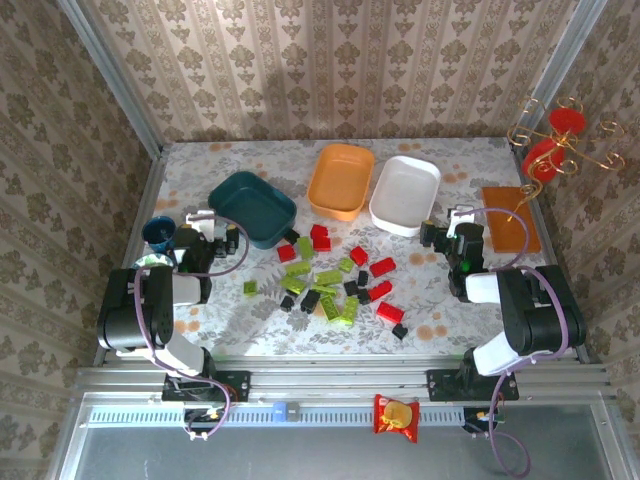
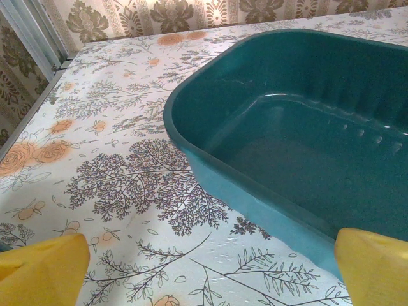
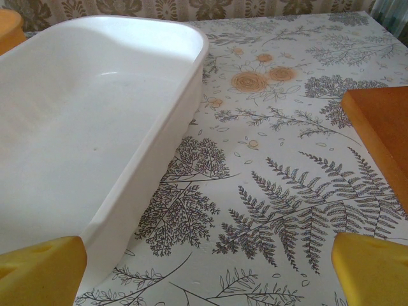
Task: Sort the legos into containers by color
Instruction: Pick up the lego from the bottom-center of the table.
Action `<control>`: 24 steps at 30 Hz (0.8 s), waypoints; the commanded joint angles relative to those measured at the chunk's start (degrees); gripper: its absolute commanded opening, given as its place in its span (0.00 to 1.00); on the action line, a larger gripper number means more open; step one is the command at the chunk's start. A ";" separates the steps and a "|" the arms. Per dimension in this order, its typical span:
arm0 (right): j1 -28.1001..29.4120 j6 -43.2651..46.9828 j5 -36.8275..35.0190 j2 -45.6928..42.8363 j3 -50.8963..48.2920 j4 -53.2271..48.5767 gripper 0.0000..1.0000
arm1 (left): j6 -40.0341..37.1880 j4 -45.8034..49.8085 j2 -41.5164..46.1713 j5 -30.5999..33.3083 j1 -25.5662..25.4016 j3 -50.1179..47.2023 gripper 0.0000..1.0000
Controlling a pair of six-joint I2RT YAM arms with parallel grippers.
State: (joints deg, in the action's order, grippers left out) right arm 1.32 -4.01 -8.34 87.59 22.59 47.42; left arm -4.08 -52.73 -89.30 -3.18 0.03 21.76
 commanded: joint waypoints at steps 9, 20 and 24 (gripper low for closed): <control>-0.06 0.72 -0.20 -0.23 1.01 0.67 1.00 | 0.12 0.26 0.02 0.99 -0.03 0.96 1.00; 0.38 -4.34 -6.92 -7.54 10.36 -24.55 1.00 | 5.30 19.92 17.54 17.89 -3.70 5.03 1.00; 2.96 -8.20 -14.32 -13.94 11.89 -32.50 1.00 | 13.38 21.46 24.29 21.38 -4.25 4.90 1.00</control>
State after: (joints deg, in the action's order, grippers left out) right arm 2.70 -8.05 -15.49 77.60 33.17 25.32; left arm 1.80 -36.10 -68.07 12.99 -3.79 25.98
